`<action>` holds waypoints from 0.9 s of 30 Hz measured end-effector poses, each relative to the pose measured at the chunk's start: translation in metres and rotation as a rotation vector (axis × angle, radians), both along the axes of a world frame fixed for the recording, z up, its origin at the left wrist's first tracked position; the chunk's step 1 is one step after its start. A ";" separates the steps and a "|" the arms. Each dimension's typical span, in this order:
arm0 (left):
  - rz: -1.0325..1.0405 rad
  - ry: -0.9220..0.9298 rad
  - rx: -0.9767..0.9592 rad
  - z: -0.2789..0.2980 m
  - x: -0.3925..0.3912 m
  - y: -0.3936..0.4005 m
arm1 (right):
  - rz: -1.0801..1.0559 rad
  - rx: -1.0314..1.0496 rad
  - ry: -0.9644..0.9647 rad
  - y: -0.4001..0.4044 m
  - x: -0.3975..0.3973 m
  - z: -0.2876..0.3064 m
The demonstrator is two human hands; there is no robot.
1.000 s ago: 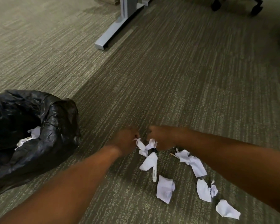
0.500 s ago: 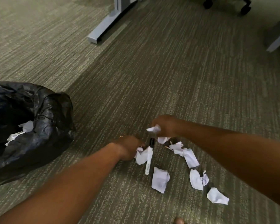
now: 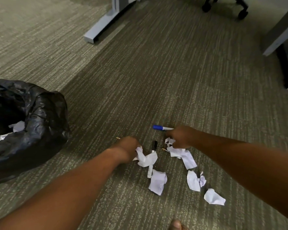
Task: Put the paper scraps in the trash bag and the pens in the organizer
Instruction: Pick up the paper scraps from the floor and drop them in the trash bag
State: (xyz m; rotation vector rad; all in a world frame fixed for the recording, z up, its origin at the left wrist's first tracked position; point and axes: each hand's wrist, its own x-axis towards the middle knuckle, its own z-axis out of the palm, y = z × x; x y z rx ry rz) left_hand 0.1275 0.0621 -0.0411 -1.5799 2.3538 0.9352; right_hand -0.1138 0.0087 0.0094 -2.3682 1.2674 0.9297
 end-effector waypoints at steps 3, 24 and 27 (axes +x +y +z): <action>0.076 0.075 -0.015 0.013 0.007 -0.004 | 0.017 -0.054 -0.030 0.002 -0.002 -0.009; 0.370 0.387 -0.371 0.111 0.054 -0.003 | -0.252 -0.150 -0.452 -0.053 0.073 0.125; 0.451 0.369 -0.458 0.134 0.073 -0.007 | -0.273 -0.165 -0.570 -0.053 0.102 0.142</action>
